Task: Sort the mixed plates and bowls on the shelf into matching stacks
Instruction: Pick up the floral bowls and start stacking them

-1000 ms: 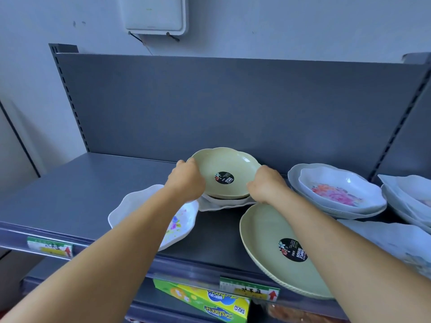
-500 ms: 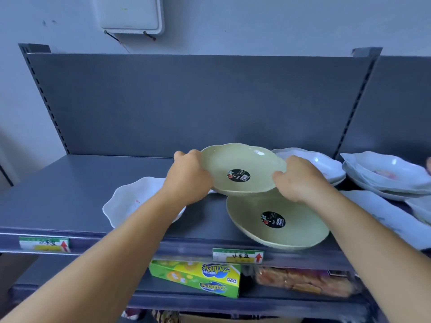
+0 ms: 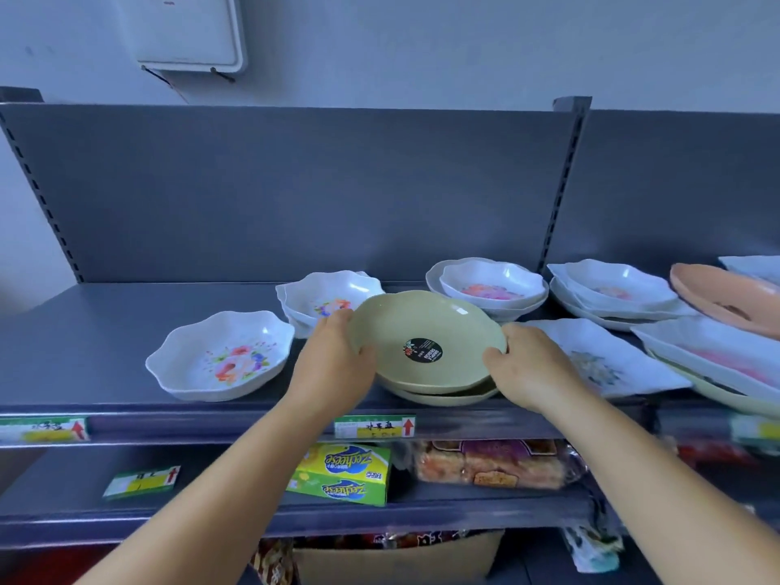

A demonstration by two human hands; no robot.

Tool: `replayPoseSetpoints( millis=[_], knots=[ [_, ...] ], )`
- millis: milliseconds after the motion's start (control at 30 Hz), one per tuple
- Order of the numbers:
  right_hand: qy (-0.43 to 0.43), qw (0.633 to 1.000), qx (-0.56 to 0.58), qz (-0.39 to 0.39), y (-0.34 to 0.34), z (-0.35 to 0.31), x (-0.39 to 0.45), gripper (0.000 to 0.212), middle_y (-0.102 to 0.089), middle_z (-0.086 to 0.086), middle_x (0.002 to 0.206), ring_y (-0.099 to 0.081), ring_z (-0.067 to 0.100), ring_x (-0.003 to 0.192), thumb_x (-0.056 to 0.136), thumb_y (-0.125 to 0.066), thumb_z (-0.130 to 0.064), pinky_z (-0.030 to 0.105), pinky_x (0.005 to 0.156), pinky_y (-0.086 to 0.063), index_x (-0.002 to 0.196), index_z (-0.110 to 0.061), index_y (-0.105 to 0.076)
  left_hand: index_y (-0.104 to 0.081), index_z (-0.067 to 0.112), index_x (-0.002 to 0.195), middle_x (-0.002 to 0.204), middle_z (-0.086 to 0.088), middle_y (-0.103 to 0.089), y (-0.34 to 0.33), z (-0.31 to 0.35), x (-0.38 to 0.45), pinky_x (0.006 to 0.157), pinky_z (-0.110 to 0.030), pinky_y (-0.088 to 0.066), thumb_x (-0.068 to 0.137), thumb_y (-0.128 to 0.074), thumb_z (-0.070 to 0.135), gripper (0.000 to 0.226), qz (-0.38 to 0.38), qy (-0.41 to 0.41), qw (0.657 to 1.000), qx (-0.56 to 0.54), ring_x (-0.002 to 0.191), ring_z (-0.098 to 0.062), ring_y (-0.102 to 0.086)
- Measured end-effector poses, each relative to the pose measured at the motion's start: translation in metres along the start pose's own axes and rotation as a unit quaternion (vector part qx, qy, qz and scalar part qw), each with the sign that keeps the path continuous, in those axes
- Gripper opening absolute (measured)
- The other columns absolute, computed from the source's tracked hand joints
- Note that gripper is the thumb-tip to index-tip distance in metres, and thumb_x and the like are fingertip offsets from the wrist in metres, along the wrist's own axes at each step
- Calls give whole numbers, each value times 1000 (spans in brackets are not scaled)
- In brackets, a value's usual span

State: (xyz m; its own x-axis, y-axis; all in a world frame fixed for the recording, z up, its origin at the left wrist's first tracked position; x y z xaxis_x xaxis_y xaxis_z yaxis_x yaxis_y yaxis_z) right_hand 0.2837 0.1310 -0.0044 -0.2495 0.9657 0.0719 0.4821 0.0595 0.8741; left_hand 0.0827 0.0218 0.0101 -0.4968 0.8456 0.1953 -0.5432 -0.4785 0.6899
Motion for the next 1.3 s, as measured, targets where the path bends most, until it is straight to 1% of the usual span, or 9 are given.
replayPoseSetpoints(
  millis=[133,300,467,667,767,867,967,1133,1300],
  knots=[
    [22,999,39,8,4,7,0,11,-56,6,92,-50,25,80,91,-49,-23,26,50,-28,85,-14,-51,-52,20,133,96,14,-54,-7,0,-7,71,-24,-39,93,-53,15,40,26,15,999,-34,87,-15,-53],
    [20,997,71,-1,1,16,4,27,-60,12,111,-53,24,86,90,-53,-27,29,67,-37,110,-10,-60,-48,22,137,86,25,-53,-17,-5,-11,69,-26,-43,94,-54,17,44,25,35,997,-70,82,-12,-59],
    [32,998,21,-46,-3,12,3,28,-57,9,99,-53,27,87,94,-49,-27,30,62,-39,110,-6,-59,-44,19,138,85,29,-45,-22,-10,-14,78,-28,-45,94,-57,22,46,35,59,992,-108,88,-13,-57],
    [59,993,-53,-86,-8,-3,-5,45,-52,12,136,-52,30,119,98,-43,-32,33,92,-43,136,-7,-46,-53,37,90,90,15,-63,-24,-21,-9,80,-39,-52,91,-59,19,19,48,81,989,-111,90,-22,-66],
    [70,986,-109,-102,-17,-8,-4,47,-47,13,137,-48,31,121,99,-39,-39,36,95,-42,130,-6,-49,-63,20,104,99,-1,-71,-21,-24,-4,71,-37,-51,89,-57,16,16,53,81,989,-108,88,-27,-67],
    [79,978,-156,-114,-26,-13,-3,50,-43,14,137,-42,32,123,99,-35,-43,37,96,-39,127,-5,-51,-64,20,116,99,0,-72,-19,-29,-2,80,-36,-55,90,-55,13,29,52,90,989,-110,92,-22,-68],
    [80,973,-177,-123,-31,-19,-5,54,-34,15,148,-32,31,133,99,-32,-45,38,102,-36,129,-4,-50,-62,20,121,101,0,-72,-15,-27,0,80,-31,-52,92,-54,16,30,47,64,994,-81,97,-21,-67],
    [194,972,-117,-66,-29,-63,-12,49,-36,4,148,-25,24,139,99,-35,-43,31,110,-25,135,-11,-46,-32,15,149,153,0,-37,12,-22,-3,110,-28,-29,99,-48,25,54,75,3,996,56,141,-18,-34],
    [273,958,-36,-78,-47,-120,-22,49,-34,-4,153,-26,20,140,99,-41,-34,30,111,-27,147,-20,-36,-33,8,146,150,-7,-38,55,-71,3,111,-31,-24,98,-45,28,53,95,57,972,205,139,-25,-31]
  ],
)
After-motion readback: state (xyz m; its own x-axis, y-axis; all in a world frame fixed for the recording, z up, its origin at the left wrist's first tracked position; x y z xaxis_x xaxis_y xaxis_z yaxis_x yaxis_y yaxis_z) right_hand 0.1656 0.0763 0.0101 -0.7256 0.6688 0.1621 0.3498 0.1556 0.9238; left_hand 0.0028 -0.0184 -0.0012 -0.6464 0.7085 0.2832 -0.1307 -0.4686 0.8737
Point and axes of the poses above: each hand's wrist, its own x-axis towards the middle knuckle, its own y-axis out of the back of the hand, z = x × y, the point moved 8 cm from there along x, towards the middle knuckle
